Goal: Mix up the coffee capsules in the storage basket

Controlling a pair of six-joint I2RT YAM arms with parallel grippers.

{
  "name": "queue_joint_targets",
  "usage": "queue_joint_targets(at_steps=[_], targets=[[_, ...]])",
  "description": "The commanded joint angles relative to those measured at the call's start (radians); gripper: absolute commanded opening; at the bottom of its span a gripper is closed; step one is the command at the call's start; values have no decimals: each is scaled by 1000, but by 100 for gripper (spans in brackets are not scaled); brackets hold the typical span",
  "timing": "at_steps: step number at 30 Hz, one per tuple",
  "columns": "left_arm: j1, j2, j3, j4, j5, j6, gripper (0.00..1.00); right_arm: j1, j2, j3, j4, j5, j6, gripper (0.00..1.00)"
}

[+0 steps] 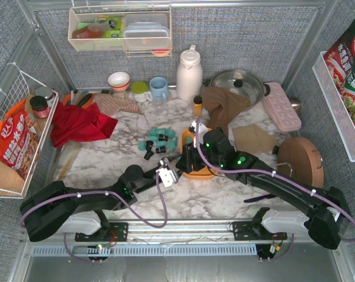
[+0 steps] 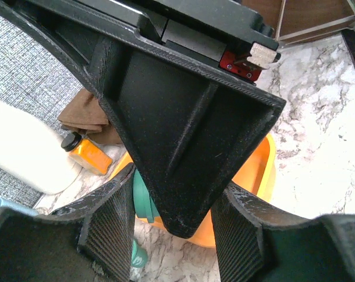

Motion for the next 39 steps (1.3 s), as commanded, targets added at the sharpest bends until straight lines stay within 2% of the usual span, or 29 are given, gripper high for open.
queue_joint_targets(at_steps=[1,9,15,17,18,26,34,39], targets=[[-4,-8,1,43,-7,-9,47,7,5,15,34,-10,6,51],[-7,-6,-9,46,-13,-22,53,10,8,18,34,-6,4,36],[-5,-10,-17,42,-24,-21,79,10,15,28,22,-2,-1,28],[-5,-14,-21,41,-21,-20,97,10,14,31,16,6,-3,26],[-5,-16,-22,40,-22,-20,99,10,13,33,13,10,-3,25],[-5,-58,-52,49,-115,-61,99,10,-14,54,-63,122,-48,21],[-5,-178,-106,38,-341,-122,99,10,-35,88,-189,366,-144,21],[-5,-274,-63,-166,-549,-211,99,10,-13,89,-208,506,-196,21]])
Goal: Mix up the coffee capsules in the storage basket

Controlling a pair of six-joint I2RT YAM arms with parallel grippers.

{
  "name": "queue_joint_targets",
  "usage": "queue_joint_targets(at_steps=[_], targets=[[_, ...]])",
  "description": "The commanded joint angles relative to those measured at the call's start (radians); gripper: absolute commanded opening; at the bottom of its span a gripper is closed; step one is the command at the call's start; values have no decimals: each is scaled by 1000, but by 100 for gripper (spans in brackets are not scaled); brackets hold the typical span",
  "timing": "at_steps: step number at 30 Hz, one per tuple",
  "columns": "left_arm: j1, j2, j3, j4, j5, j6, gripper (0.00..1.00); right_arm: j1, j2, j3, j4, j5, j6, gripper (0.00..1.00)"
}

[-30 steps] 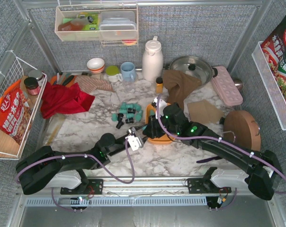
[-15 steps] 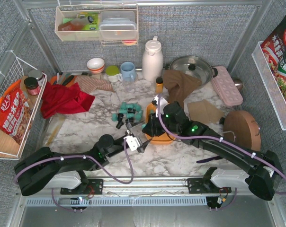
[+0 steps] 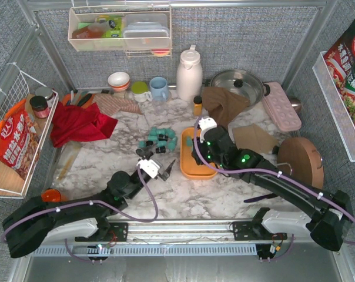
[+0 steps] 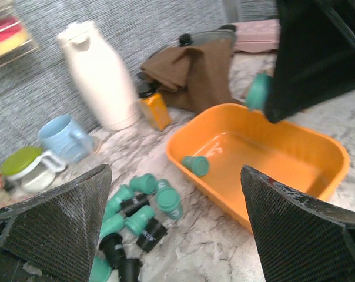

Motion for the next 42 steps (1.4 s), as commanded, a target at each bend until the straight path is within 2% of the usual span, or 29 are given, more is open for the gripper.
queue_joint_targets(at_steps=[1,6,13,20,30,36,42], targets=[[0,-75,53,-199,-237,-104,99,0,23,11,-38,179,-69,21],[0,-226,167,-597,-310,-198,99,-1,60,19,-38,254,-102,21],[0,-458,191,-823,-466,-260,99,-26,183,11,58,332,-118,21],[0,-571,80,-760,-624,-326,99,-83,380,90,127,348,-57,21],[-1,-574,-2,-730,-604,-395,99,-166,584,183,160,245,33,26],[0,-563,-10,-727,-613,-397,99,-223,635,218,168,148,83,45],[2,-537,-17,-719,-643,-421,99,-239,604,222,162,98,73,65]])
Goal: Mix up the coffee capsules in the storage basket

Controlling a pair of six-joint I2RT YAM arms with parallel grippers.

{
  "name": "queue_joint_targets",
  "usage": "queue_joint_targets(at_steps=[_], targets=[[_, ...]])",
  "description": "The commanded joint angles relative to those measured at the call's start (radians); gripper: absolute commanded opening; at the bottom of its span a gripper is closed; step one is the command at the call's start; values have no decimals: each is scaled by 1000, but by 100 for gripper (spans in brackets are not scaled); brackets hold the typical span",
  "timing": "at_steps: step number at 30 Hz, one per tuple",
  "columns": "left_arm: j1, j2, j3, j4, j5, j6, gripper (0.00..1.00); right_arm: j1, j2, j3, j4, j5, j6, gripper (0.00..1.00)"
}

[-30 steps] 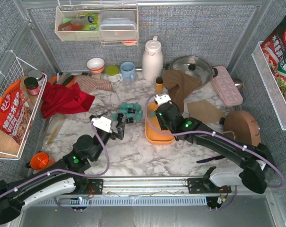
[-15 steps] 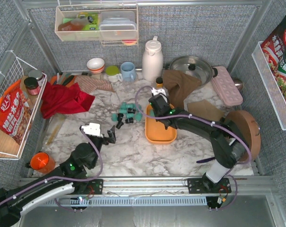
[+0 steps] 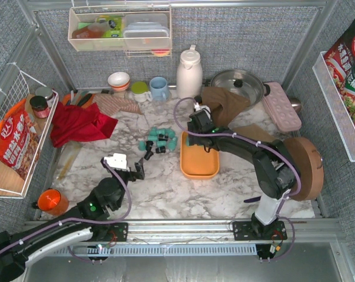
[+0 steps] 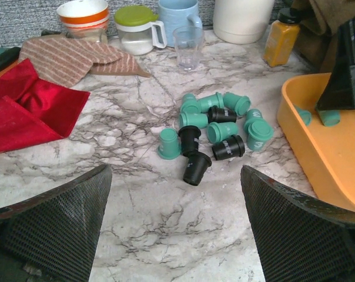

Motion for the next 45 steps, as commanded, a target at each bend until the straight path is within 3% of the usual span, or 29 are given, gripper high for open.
queue_joint_targets(at_steps=[1,11,18,26,34,45], targets=[[3,20,2,30,-41,-31,99,-6,-37,2,11,-54,1,68],[75,158,101,-70,-47,-208,99,-7,-312,-178,50,-52,-86,70],[241,507,370,-314,114,-370,99,-5,-513,-380,126,16,-156,70],[385,889,595,-396,191,-473,99,-6,-631,-517,227,54,-165,69],[450,1104,724,-379,198,-470,79,-6,-644,-494,178,-1,-150,69],[481,1175,708,-309,281,-498,69,-7,-675,-497,167,-8,-148,69]])
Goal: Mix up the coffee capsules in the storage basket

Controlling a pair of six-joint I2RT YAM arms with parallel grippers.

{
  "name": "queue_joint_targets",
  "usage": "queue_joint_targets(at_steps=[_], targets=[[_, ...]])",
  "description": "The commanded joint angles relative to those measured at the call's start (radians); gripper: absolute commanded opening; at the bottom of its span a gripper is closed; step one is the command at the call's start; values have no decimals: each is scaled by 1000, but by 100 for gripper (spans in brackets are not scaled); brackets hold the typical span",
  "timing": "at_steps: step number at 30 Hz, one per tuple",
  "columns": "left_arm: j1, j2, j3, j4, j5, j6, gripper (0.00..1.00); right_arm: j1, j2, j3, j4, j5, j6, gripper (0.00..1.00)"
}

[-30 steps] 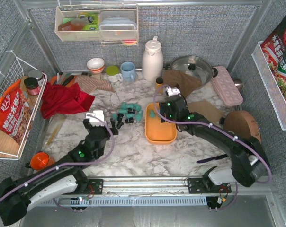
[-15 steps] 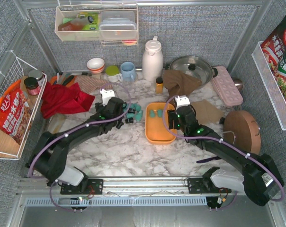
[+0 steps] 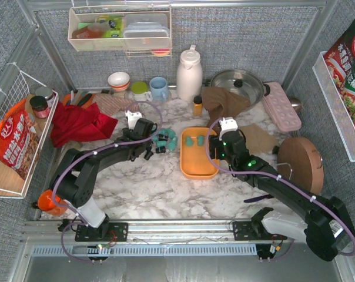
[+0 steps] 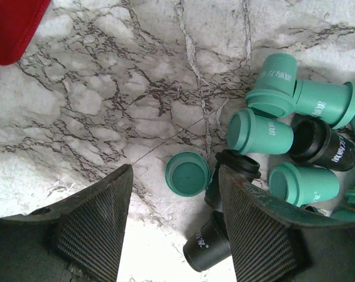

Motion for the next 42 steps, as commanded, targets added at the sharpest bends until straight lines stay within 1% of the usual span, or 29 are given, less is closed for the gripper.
queue_joint_targets(at_steps=[1,5,8,13,20,26,28,33,39,42], targets=[[7,14,-8,52,31,-9,67,0,2,5,9,-15,6,68],[24,27,-10,62,32,-9,63,0,7,7,7,-18,6,68],[36,33,-14,77,49,-8,59,0,8,8,6,-20,4,68],[42,49,-13,88,79,-15,56,0,13,11,3,-21,3,68],[45,68,-8,79,97,-22,45,0,18,13,0,-23,2,68],[47,53,-11,65,89,-22,36,0,19,16,-4,-25,1,68],[47,44,-15,63,84,-22,35,-1,19,16,-3,-25,1,68],[47,15,-29,68,76,-18,27,0,22,17,-3,-25,1,68],[47,-30,-41,61,86,-19,26,0,22,20,-9,-28,1,68],[47,-87,-54,71,115,-7,26,0,23,22,-8,-33,1,68]])
